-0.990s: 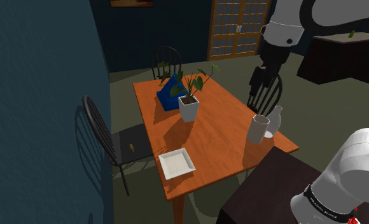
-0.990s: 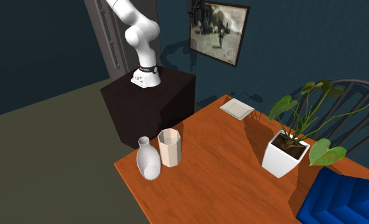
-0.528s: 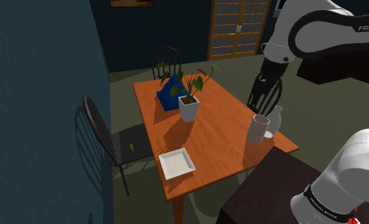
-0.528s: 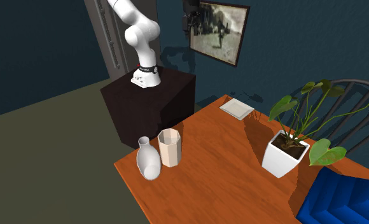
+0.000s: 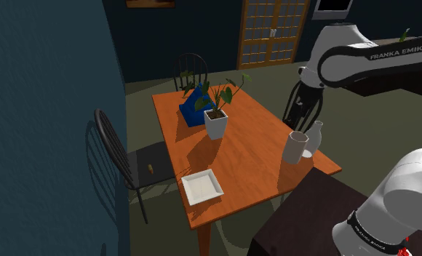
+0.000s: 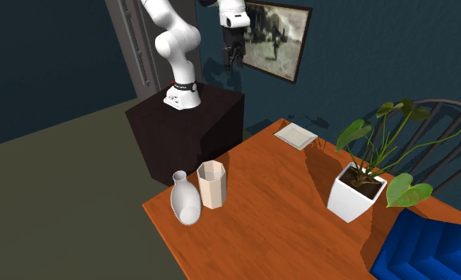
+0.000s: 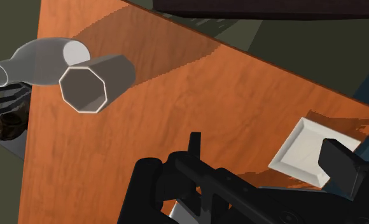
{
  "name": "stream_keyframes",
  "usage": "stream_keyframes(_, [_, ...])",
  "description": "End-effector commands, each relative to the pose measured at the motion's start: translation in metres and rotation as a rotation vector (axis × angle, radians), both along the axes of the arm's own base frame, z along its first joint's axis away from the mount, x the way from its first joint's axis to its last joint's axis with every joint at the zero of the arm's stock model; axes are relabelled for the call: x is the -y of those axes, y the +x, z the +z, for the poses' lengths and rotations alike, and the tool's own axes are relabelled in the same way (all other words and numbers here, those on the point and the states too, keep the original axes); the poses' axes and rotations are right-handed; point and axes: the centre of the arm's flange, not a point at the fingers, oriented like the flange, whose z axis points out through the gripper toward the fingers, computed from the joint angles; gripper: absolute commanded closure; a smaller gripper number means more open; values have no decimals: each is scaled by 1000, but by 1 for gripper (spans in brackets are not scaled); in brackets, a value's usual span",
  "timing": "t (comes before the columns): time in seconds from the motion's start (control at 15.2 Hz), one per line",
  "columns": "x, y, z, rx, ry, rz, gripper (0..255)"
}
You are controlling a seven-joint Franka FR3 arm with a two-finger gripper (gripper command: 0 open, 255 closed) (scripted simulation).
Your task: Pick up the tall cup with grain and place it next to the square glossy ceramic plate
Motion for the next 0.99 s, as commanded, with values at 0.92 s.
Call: stream_keyframes(0.92, [148, 29, -154, 2, 7, 17, 0])
